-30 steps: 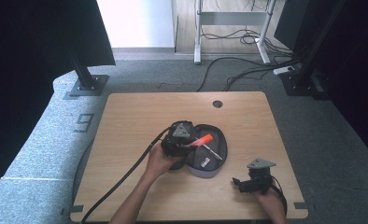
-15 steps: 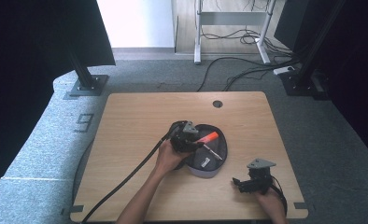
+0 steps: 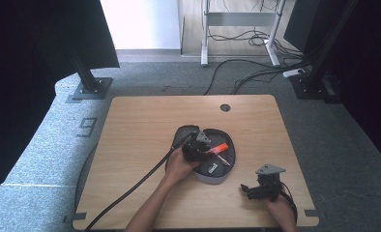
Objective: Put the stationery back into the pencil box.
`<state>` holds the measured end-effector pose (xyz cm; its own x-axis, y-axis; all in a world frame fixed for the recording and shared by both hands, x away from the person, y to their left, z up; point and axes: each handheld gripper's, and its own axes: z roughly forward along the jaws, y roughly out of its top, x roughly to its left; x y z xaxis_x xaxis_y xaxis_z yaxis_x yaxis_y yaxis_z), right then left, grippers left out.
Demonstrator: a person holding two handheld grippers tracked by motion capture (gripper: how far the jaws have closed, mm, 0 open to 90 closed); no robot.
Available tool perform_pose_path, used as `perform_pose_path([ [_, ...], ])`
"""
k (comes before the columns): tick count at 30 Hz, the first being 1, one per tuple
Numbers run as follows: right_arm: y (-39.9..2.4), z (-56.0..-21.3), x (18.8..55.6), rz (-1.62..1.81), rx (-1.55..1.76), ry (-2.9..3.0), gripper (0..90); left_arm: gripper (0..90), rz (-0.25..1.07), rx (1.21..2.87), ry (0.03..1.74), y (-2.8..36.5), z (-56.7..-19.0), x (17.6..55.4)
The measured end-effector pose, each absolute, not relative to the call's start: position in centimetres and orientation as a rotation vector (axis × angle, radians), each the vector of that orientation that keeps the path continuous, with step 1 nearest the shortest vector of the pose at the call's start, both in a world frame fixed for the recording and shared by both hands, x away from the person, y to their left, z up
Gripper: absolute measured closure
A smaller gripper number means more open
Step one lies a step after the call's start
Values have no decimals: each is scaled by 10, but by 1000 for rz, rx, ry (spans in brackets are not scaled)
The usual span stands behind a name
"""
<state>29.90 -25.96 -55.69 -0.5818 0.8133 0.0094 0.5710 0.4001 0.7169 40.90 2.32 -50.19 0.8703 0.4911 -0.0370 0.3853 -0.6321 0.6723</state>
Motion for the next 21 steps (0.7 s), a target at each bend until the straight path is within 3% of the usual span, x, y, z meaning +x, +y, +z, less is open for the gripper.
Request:
perform_pose_path([
  [6, -260, -557, 299, 987, 1199, 2320, 0, 650, 189, 2339, 629, 23, -506, 409],
  [14, -260, -557, 299, 987, 1199, 2320, 0, 399, 193, 2308, 620, 29, -493, 406],
  [21, -260, -557, 299, 987, 1199, 2320, 0, 251, 191, 2288, 606, 39, -481, 398],
])
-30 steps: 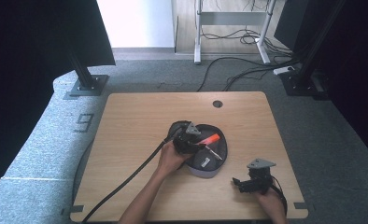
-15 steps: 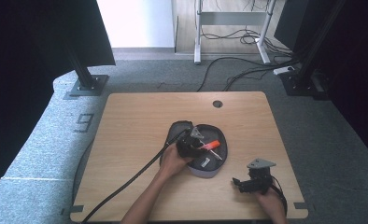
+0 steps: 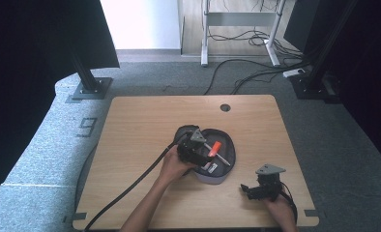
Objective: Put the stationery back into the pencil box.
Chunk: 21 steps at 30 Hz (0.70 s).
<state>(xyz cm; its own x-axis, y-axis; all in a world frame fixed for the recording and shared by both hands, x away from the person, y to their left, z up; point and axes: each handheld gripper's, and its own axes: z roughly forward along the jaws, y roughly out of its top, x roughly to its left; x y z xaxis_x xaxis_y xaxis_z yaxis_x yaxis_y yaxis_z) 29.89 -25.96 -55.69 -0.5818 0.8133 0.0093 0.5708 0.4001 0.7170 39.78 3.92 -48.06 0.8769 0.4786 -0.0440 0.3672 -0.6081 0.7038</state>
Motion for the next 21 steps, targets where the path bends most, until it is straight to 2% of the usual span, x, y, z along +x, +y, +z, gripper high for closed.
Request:
perform_pose_path([
  [4, -260, -557, 299, 987, 1198, 2320, 0, 212, 174, 2282, 602, 48, -475, 393],
  [8, -260, -557, 299, 987, 1198, 2320, 0, 157, 214, 2294, 586, 58, -469, 386],
  [21, -260, -557, 299, 987, 1202, 2320, 0, 116, 235, 2230, 624, 99, -453, 368],
])
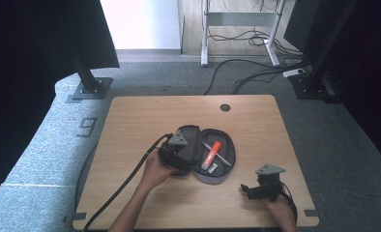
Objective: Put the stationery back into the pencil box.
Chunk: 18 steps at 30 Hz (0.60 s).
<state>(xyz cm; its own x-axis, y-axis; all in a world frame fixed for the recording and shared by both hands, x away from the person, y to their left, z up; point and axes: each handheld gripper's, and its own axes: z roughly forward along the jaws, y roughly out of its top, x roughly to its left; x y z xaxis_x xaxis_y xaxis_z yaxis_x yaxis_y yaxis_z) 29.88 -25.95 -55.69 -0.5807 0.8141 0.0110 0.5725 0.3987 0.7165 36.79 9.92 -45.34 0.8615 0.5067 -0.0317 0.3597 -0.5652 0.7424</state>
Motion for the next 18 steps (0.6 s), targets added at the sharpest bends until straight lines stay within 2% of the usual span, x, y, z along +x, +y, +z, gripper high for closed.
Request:
perform_pose_path([
  [10, -260, -557, 299, 987, 1200, 2320, 0, 67, 274, 2207, 665, 138, -449, 349],
  [18, -260, -557, 299, 987, 1200, 2320, 0, 12, 311, 2202, 709, 170, -463, 332],
])
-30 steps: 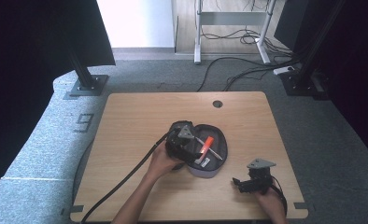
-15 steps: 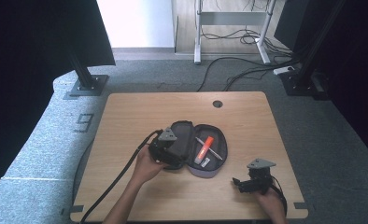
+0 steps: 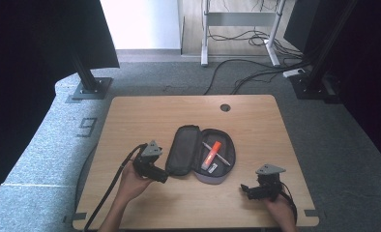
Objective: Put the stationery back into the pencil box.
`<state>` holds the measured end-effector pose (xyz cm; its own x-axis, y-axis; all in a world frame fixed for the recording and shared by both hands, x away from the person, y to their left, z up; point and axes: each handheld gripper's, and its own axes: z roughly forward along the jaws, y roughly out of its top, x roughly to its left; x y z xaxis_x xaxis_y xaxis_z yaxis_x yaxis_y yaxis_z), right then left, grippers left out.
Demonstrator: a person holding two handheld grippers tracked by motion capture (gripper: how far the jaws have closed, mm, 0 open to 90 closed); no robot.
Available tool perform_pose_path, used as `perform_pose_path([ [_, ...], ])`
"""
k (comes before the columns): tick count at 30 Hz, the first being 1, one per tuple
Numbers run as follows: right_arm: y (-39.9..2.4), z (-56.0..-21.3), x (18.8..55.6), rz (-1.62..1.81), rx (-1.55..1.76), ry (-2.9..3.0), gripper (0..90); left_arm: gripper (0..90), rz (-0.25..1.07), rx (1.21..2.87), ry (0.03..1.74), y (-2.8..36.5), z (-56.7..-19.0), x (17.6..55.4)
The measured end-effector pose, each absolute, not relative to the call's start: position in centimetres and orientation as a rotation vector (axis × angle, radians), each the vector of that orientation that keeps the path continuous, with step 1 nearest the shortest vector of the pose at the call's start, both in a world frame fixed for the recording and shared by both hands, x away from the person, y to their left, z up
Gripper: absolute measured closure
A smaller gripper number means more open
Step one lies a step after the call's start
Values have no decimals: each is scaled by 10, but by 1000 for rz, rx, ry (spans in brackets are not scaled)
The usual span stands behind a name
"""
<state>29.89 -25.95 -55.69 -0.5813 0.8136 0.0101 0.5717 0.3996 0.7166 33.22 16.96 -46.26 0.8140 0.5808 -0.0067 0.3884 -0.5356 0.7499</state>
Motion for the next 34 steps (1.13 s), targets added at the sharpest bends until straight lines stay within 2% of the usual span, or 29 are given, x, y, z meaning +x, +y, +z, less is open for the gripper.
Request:
perform_pose_path([
  [14, -260, -557, 299, 987, 1201, 2320, 0, 0, 310, 2184, 756, 204, -498, 313],
  [31, -259, -557, 299, 988, 1201, 2318, 0, 0, 335, 2312, 818, 209, -547, 309],
  [34, -259, -557, 299, 988, 1201, 2318, 0, 0, 304, 2304, 828, 210, -548, 311],
])
